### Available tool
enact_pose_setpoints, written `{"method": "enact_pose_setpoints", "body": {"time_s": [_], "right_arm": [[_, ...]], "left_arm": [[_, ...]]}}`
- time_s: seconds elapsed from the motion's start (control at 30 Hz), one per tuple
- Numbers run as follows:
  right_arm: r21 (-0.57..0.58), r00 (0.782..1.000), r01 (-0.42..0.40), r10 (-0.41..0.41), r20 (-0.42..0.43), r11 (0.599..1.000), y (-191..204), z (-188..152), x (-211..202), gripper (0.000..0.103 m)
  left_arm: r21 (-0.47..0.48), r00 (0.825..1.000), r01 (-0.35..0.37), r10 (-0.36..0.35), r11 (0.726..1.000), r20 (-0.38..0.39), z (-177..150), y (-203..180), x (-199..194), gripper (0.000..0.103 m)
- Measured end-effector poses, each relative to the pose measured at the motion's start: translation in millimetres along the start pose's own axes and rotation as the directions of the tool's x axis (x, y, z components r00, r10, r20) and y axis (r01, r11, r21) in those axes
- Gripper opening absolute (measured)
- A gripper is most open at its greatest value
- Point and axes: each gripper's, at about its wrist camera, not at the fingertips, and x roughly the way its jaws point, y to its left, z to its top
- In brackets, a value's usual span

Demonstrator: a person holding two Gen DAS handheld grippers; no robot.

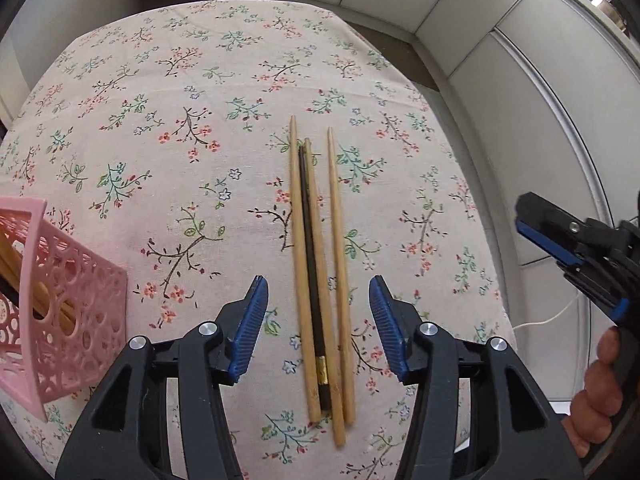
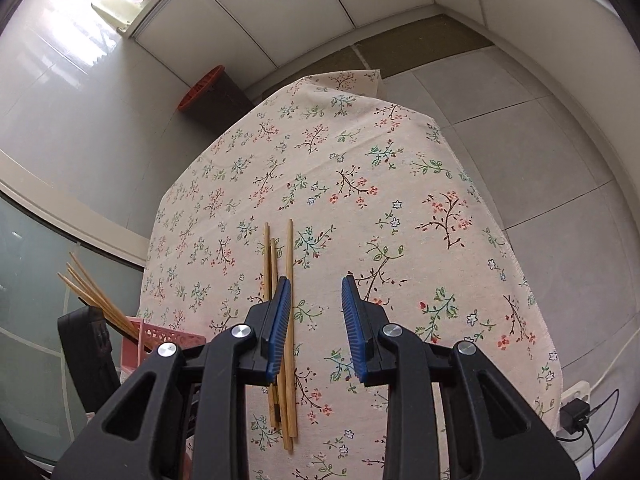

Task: Organize utensils
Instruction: 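Move both open tools back over the remaining chopsticks on the cloth, then grasp a wooden chopstick with the left tool while the right tool grasps another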

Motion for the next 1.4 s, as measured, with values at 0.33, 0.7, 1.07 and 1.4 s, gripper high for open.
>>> {"method": "enact_pose_setpoints", "body": {"time_s": [0.33, 0.7, 1.07, 1.4], "right_arm": [[-0.002, 1.0, -0.02, 0.02, 0.0, 1.0, 2, 6, 3, 0.028], [-0.007, 1.0, -0.011, 0.011, -0.001, 1.0, 3, 6, 7, 0.028], [-0.042, 0.994, 0.003, -0.008, -0.112, 0.999, 12, -2, 40, 0.028], [-0.076, 0.986, 0.049, -0.061, -0.157, 0.996, 19, -1, 64, 0.028]], "left_arm": [[0.004, 0.996, -0.08, 0.08, 0.997, -0.026, 8, 12, 26, 0.033], [0.075, 0.984, -0.176, 0.178, 0.982, -0.019, 21, 10, 33, 0.012], [0.077, 0.987, -0.159, 0.16, 0.984, -0.014, 43, 10, 45, 0.009], [0.078, 0.987, -0.092, 0.081, 0.993, 0.138, 23, 7, -16, 0.006]]}}
